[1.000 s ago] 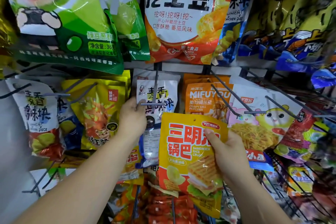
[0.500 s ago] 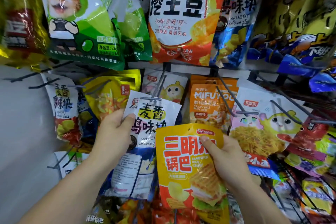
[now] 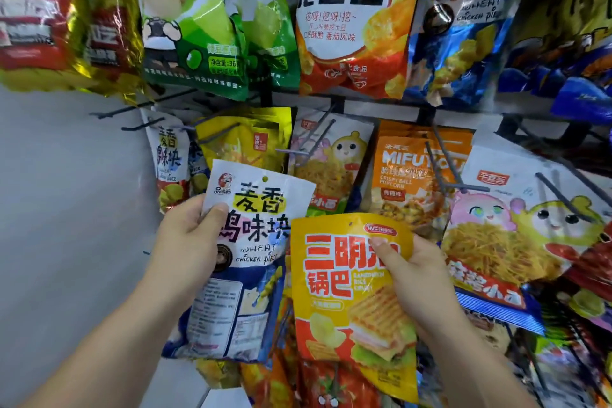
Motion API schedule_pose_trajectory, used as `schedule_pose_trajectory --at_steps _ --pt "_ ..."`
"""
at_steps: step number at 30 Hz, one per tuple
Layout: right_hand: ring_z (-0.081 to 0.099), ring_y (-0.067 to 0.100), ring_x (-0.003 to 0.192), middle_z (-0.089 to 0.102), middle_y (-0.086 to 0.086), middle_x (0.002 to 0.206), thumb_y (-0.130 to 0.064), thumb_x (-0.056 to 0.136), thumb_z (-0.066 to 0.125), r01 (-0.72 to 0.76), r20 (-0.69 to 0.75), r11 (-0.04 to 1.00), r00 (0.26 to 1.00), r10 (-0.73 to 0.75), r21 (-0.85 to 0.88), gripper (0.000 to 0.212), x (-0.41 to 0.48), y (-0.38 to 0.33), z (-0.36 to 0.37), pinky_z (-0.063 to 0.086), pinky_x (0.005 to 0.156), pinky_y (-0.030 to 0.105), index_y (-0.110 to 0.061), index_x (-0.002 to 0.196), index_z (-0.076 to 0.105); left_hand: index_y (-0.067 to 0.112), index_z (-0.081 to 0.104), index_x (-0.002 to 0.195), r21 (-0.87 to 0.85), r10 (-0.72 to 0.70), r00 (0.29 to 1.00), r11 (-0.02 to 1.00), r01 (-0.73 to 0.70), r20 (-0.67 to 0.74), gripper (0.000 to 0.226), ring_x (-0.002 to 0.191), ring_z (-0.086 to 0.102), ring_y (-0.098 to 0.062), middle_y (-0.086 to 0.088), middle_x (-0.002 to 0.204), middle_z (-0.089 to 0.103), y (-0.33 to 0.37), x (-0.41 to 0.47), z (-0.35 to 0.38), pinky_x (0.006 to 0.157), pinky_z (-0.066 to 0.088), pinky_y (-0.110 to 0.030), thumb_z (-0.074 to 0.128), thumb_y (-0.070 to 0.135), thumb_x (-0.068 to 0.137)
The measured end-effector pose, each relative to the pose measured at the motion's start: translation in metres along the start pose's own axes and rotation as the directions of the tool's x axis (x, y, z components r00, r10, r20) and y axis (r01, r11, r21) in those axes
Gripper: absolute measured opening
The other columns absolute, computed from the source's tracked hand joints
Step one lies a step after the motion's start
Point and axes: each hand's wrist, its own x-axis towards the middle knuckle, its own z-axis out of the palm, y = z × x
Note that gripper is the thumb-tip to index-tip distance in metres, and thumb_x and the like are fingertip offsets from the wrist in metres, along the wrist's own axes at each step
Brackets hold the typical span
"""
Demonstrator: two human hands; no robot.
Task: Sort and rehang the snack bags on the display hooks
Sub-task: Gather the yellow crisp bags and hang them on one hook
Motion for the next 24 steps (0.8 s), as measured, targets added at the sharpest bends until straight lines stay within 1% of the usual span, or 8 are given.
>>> schedule_pose_trajectory --at_steps 2,5,9,11,15,18,21,24 --pt "0.078 0.023 0.074 0.080 0.004 0.081 -0.018 0.097 0.067 -0.003 0.004 1.000 1.000 0.003 -0.001 0.014 -0.002 0.003 0.005 0.061 0.073 0.045 -0.015 0.089 0.077 0.013 0.071 0.091 0.001 -0.035 0.998 0.999 0.035 -0.051 0.027 0.071 0.075 -0.022 -0.003 0.082 0.080 -0.010 -0.002 -0.009 0.058 0.057 -0.032 0.050 0.014 0.106" --pt "0.078 0.028 0.079 0.081 0.005 0.085 -0.024 0.098 0.068 -0.015 0.027 0.999 1.000 0.016 -0.034 0.013 -0.005 0.009 0.017 0.061 0.080 0.057 -0.020 0.092 0.078 0.008 0.070 0.088 0.039 -0.078 0.990 0.996 0.083 -0.114 0.027 0.070 0.072 -0.027 -0.003 0.075 0.079 -0.027 -0.005 -0.023 0.064 0.054 -0.037 0.051 0.016 0.106" --pt "0.079 0.024 0.080 0.081 0.002 0.086 -0.026 0.099 0.065 -0.015 0.096 0.997 0.995 0.023 -0.081 0.014 -0.005 0.007 0.041 0.061 0.082 0.056 -0.018 0.096 0.077 0.009 0.069 0.086 0.024 -0.128 0.976 0.991 0.134 -0.174 0.029 0.079 0.075 -0.036 -0.009 0.079 0.079 -0.041 -0.004 -0.044 0.074 0.058 -0.047 0.054 0.025 0.105" --pt "0.079 0.025 0.080 0.081 0.002 0.085 -0.026 0.098 0.066 0.005 0.112 0.995 0.994 0.007 -0.104 0.013 -0.002 0.004 0.056 0.061 0.081 0.056 -0.019 0.095 0.077 0.011 0.069 0.083 0.025 -0.119 0.970 0.992 0.127 -0.212 0.031 0.074 0.074 -0.032 -0.005 0.073 0.078 -0.044 0.003 -0.057 0.067 0.056 -0.041 0.055 0.027 0.105" --pt "0.079 0.024 0.077 0.081 0.000 0.084 -0.029 0.097 0.068 0.008 0.105 0.992 0.994 0.005 -0.124 0.014 0.006 -0.002 0.089 0.062 0.080 0.055 -0.018 0.096 0.076 0.012 0.067 0.079 0.005 -0.075 0.965 0.997 0.078 -0.251 0.033 0.069 0.072 -0.026 -0.001 0.071 0.077 -0.051 0.031 -0.081 0.064 0.053 -0.038 0.055 0.028 0.105" --pt "0.079 0.022 0.077 0.081 -0.002 0.083 -0.031 0.096 0.069 0.001 0.077 0.988 0.997 0.011 -0.153 0.014 0.014 -0.005 0.117 0.062 0.080 0.053 -0.019 0.094 0.077 0.011 0.068 0.080 -0.033 -0.055 0.977 0.998 0.049 -0.207 0.035 0.066 0.072 -0.019 -0.002 0.074 0.078 -0.056 0.057 -0.096 0.064 0.053 -0.035 0.054 0.030 0.105" --pt "0.078 0.018 0.075 0.080 -0.005 0.080 -0.030 0.096 0.069 -0.005 0.055 0.984 0.998 0.015 -0.176 0.016 0.019 -0.010 0.143 0.062 0.081 0.051 -0.018 0.088 0.077 0.012 0.060 0.070 -0.087 -0.044 0.984 0.996 0.030 -0.171 0.038 0.054 0.065 -0.008 0.005 0.061 0.072 -0.057 0.080 -0.105 0.057 0.049 -0.024 0.053 0.026 0.106" --pt "0.076 0.011 0.070 0.079 -0.010 0.076 -0.030 0.095 0.069 0.017 0.005 0.976 1.000 -0.016 -0.217 0.018 0.022 -0.014 0.163 0.062 0.081 0.047 -0.019 0.083 0.075 0.015 0.056 0.066 -0.177 -0.085 0.981 0.983 0.053 -0.176 0.040 0.052 0.066 -0.010 0.003 0.060 0.072 -0.064 0.109 -0.117 0.049 0.048 -0.021 0.055 0.024 0.105"
